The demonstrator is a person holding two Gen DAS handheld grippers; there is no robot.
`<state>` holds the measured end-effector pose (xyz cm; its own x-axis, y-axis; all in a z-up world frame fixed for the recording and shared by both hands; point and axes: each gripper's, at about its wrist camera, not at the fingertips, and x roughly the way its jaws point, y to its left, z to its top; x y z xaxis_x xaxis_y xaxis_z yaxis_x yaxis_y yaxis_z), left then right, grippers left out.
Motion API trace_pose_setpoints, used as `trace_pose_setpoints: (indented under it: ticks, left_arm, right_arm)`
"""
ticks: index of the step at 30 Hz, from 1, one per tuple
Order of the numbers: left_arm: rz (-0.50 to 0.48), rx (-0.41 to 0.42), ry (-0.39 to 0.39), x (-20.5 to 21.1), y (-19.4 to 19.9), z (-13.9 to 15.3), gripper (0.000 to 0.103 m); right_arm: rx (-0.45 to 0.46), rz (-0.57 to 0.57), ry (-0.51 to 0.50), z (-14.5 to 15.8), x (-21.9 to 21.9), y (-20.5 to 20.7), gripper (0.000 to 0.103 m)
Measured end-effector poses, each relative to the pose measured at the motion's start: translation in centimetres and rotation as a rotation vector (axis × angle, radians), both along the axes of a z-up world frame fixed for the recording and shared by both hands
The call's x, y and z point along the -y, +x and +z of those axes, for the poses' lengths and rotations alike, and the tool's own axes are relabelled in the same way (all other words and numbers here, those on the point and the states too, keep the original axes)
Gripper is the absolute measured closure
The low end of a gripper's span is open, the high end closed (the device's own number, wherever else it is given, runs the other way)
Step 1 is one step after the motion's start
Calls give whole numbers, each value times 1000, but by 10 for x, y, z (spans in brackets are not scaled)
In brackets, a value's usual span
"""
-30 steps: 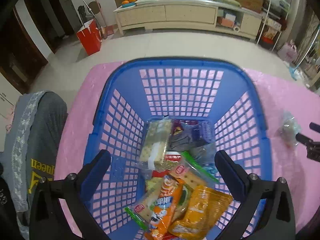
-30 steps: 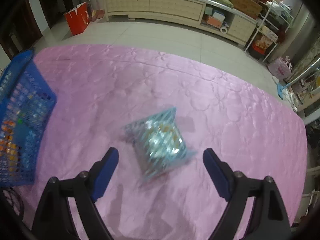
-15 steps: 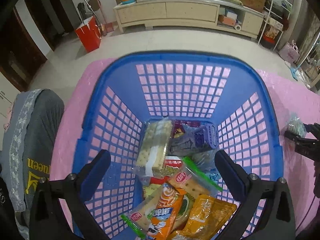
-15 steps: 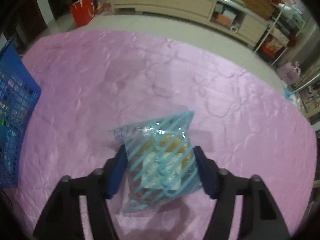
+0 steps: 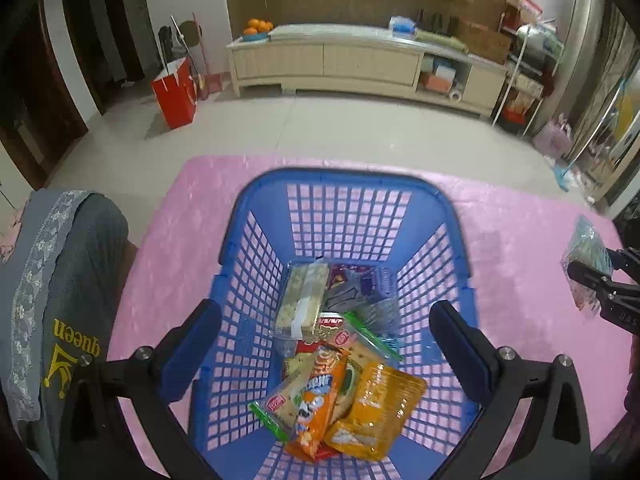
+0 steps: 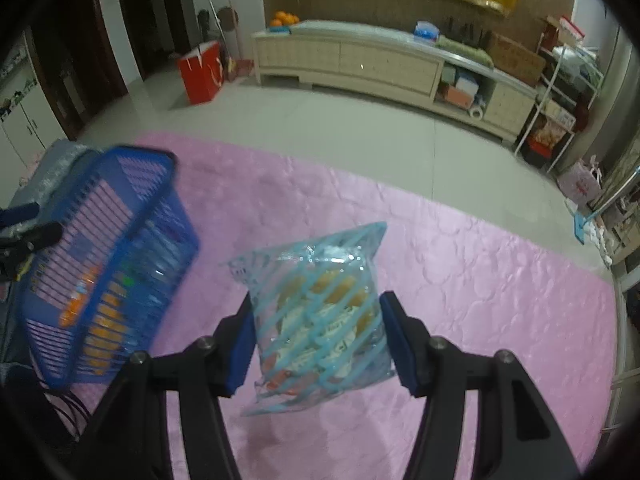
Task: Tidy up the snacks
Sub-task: 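Lift the clear striped bag and carry it over the basket with the right tool, then open the right tool to drop the clear striped bag into the basket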
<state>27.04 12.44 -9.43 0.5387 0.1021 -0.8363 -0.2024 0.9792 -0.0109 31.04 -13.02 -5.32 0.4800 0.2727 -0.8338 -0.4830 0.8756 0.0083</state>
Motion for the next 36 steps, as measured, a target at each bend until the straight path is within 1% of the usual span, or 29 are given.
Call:
trace_pose_setpoints:
  ticks: [3, 6, 9, 14, 16, 18, 21, 25, 29, 32, 36]
  left_arm:
    - [-13, 22, 0, 2, -11, 13, 0]
    - [-30, 51, -6, 1, -25, 26, 0]
    - [-36, 74, -20, -3, -37, 35, 0]
    - [-63, 87, 5, -10, -48, 43, 0]
    - [-70, 93, 5, -16, -53, 46, 0]
    - [-68, 101, 21, -22, -57, 48, 0]
    - [-68, 102, 35, -33, -60, 47, 0]
    - [-52, 97, 52, -53, -64, 41, 0]
    - [-12, 90, 44, -76, -64, 33, 0]
    - [11, 80, 21, -93, -62, 24, 0]
    - [23, 73, 21, -106, -59, 15, 0]
  right_arm:
    - [23, 8, 33, 23, -10, -11, 40]
    - [46, 30, 43, 41, -26, -22, 40]
    - [54, 55, 61, 53, -41, -30, 40]
    - [45, 99, 102, 65, -75, -43, 40]
    - [29, 115, 110, 65, -88, -44, 42]
    - [21, 133, 116, 63, -103, -46, 42]
    - [28, 155, 100, 59, -125, -48, 44]
    - [-2, 186, 106, 48, -153, -46, 44]
    - [-29, 215, 107, 37, -176, -44, 44]
    - [-48, 232, 103, 27, -193, -42, 44]
    - [-67, 238, 89, 13, -210, -36, 44]
